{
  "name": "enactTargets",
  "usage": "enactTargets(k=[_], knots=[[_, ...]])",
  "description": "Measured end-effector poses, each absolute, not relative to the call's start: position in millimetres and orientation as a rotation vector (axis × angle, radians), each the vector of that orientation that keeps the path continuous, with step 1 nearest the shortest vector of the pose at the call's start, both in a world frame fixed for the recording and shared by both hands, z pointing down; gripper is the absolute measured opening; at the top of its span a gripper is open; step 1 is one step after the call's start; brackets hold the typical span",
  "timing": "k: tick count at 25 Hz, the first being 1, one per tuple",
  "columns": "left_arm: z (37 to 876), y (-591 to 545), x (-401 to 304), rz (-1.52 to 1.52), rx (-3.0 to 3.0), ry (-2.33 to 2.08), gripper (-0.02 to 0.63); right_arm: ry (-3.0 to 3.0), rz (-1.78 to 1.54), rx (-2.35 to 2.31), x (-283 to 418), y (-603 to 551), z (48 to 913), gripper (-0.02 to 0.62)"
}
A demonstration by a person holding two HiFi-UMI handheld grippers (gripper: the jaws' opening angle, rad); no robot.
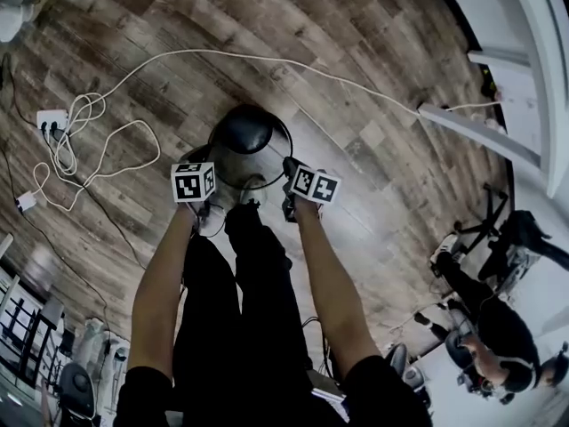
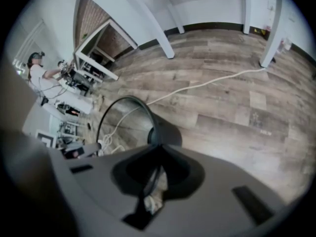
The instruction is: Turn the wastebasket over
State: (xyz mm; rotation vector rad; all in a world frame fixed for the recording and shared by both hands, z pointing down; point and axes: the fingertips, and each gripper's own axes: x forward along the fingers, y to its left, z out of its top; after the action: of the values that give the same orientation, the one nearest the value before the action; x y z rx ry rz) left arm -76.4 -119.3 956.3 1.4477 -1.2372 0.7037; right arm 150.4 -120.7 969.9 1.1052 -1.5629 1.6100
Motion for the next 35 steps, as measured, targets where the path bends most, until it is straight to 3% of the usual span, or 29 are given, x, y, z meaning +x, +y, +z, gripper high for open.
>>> enactTargets(k=[22, 26, 28, 29, 35], knots=[[1008, -130, -83, 0.729, 1.467, -1.243, 0.063, -1.553, 1.557, 1.148, 144, -122, 1016, 0.054], [1013, -125, -81, 0.762, 1.437, -1.235, 0.091, -1.525, 1.536, 1.167, 146, -121, 1019, 0.057], [1013, -120, -84, 0.774, 1.400, -1.235, 0.117, -1.510, 1.515, 1.160, 146, -121, 1018, 0.149], [1011, -118, -86, 0.770, 1.388, -1.237, 0.131, -1.506, 1.509, 1.160, 146, -121, 1015, 0.162], [974, -104, -97, 0.740, 1.394, -1.248, 0.110, -1.509, 1.470, 1.223, 149, -117, 979, 0.163]])
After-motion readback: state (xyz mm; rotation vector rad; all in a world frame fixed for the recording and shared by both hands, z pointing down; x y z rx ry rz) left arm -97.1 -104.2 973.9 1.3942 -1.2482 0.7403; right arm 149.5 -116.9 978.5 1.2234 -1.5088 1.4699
